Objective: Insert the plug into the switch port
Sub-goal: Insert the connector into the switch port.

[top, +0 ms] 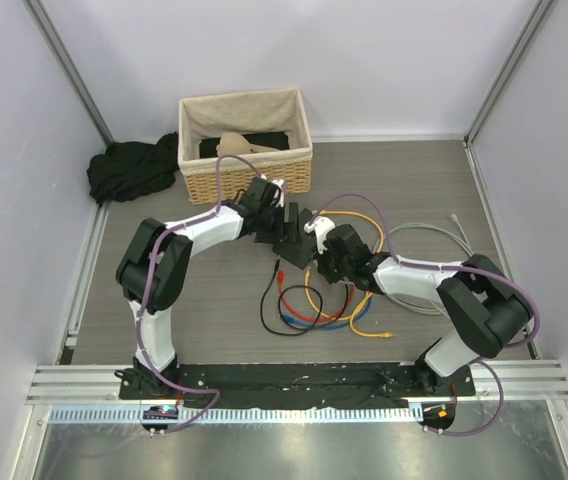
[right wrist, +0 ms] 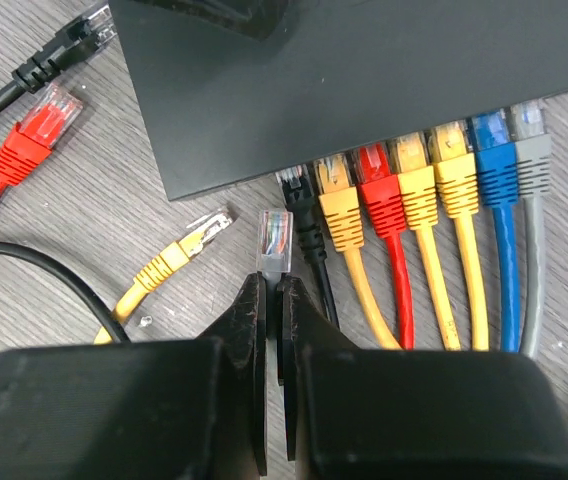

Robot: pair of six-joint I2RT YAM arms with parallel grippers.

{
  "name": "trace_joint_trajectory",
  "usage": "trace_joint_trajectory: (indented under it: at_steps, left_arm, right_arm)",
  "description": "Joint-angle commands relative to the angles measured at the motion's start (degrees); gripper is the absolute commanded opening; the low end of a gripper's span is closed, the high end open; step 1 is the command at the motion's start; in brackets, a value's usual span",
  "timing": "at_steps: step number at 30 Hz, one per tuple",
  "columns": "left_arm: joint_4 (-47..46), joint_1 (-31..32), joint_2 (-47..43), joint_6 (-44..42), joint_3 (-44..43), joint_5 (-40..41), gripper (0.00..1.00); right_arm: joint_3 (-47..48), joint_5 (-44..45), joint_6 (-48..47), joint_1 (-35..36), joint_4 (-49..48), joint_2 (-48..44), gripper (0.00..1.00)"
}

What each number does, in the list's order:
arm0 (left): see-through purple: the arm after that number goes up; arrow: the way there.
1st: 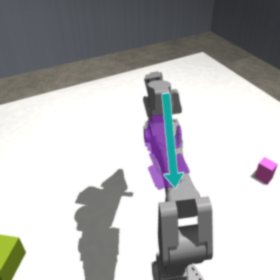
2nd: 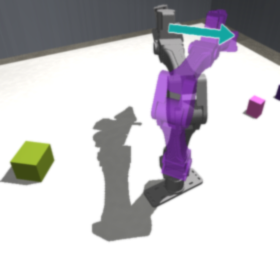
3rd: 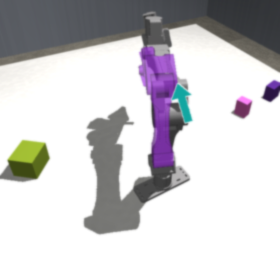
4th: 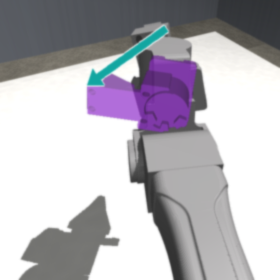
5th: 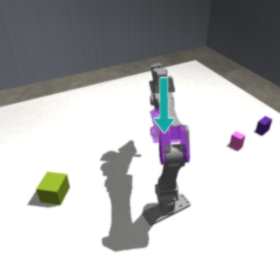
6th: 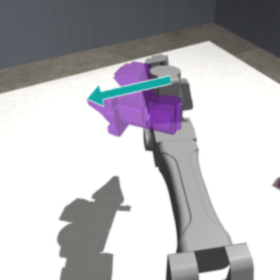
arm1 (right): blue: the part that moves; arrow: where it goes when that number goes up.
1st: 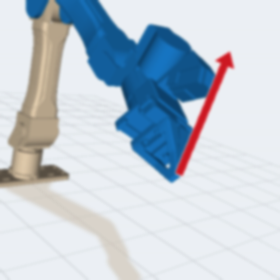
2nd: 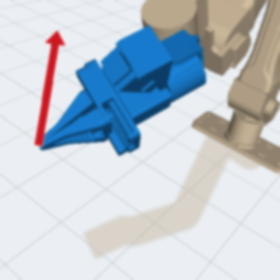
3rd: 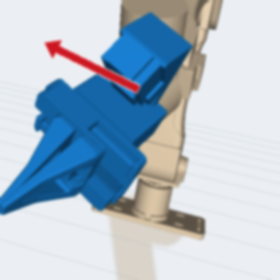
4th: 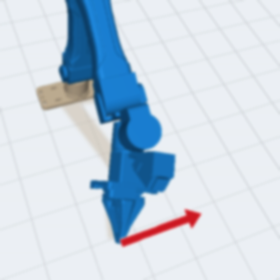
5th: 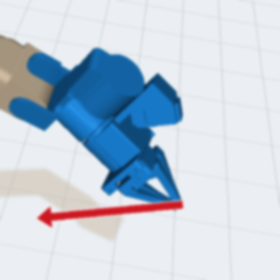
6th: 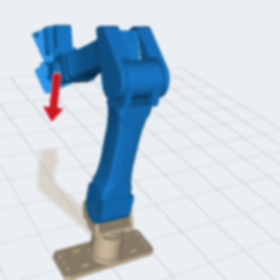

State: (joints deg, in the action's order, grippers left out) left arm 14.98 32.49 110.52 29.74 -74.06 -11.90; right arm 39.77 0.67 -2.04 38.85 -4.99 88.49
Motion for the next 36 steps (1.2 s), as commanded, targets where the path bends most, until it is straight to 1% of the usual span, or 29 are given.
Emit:
trace_joint_trajectory:
  at_steps: [1, 9, 16, 20, 25, 29, 33, 34, 36]
  left_arm:
    - [2.5, -0.23, 1.01, -3.54, -2.84, -1.9, 0.77]
    - [3.3, -0.23, 3.21, -3.72, -2.58, -1.2, 0.72]
    - [3.74, -0.23, 4.09, -3.81, -2.75, -1.72, 0.68]
    - [3.91, -0.23, 4.53, -3.72, -2.75, -1.72, 0.68]
    - [4.09, -0.23, 5.23, -3.72, -3.28, -1.9, 0.67]
    - [4.61, -0.23, 5.5, -3.63, -3.72, -1.63, 0.67]
    - [4.79, -0.23, 5.76, -3.54, -3.98, -1.37, 0.67]
    - [4.79, -0.15, 5.85, -3.63, -4.25, -1.72, 0.67]
    - [5.06, -0.23, 6.11, -3.9, -4.42, -1.9, 0.67]
  right_arm:
    - [1.8, -2.07, -0.5, -0.27, -3.61, 1.07, 0.01]
    - [0.66, -3.74, -1.3, -0.18, -6.6, 0.64, 0.01]
    - [0.92, -2.43, -1.47, -0.18, -7.4, 1.77, 0.01]
    - [0.75, -1.02, -1.21, -0.18, -7.22, 1.69, 0.01]
    - [0.57, -2.6, -1.82, 0.0, -7.49, 2.3, 0.01]
    - [1.01, -2.16, -2.7, 0.96, -6.96, 2.92, 0.01]
    - [1.01, -0.93, -2.88, 2.1, -5.99, 3.18, 0.01]
    - [0.84, 1.24, -2.79, 2.28, -6.25, 3.1, 0.01]
    - [0.57, 1.97, -3.05, 2.37, -7.13, 3.01, 0.01]
